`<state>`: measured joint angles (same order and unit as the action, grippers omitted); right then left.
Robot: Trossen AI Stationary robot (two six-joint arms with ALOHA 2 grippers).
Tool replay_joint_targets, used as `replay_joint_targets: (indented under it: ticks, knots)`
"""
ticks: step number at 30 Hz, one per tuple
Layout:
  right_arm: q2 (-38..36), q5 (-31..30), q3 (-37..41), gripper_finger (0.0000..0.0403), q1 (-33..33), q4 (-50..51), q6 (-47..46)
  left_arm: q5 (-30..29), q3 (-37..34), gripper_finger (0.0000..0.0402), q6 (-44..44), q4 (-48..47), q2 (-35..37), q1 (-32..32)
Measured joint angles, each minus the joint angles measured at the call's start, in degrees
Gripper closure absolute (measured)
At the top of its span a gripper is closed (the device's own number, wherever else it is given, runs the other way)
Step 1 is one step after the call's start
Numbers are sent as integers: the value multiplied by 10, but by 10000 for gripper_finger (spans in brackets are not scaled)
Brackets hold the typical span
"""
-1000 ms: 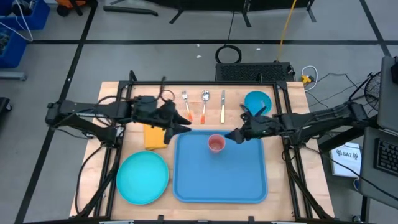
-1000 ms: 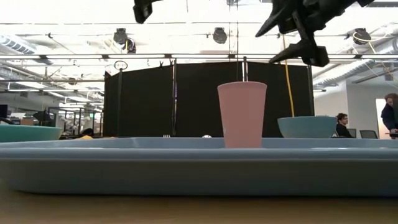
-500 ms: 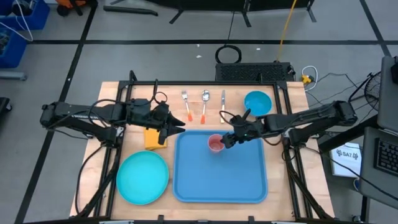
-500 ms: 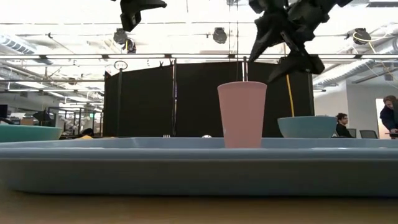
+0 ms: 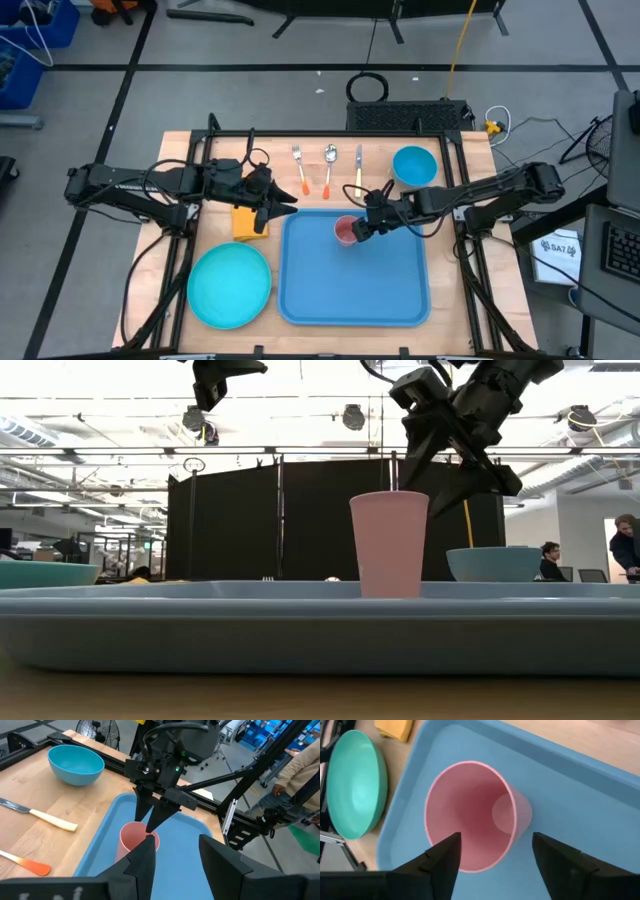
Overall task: Set up tray
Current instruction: Put the pink cup at the top right of the blue serving tray
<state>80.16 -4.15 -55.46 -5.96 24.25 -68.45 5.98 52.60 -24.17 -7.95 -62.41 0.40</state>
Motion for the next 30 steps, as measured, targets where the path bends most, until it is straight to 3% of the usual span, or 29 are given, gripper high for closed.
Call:
replay_joint_targets:
  ticks: [13,20,30]
  knots:
    - [37,29,0,296,4,-6,-8,1,0,247,8,-3,0,0]
    - [24,29,0,394,4,-7,-12,1,0,247,11,-10,0,0]
    - [-19,29,0,401,3,103,-50,2,1,247,16,-14,0,0]
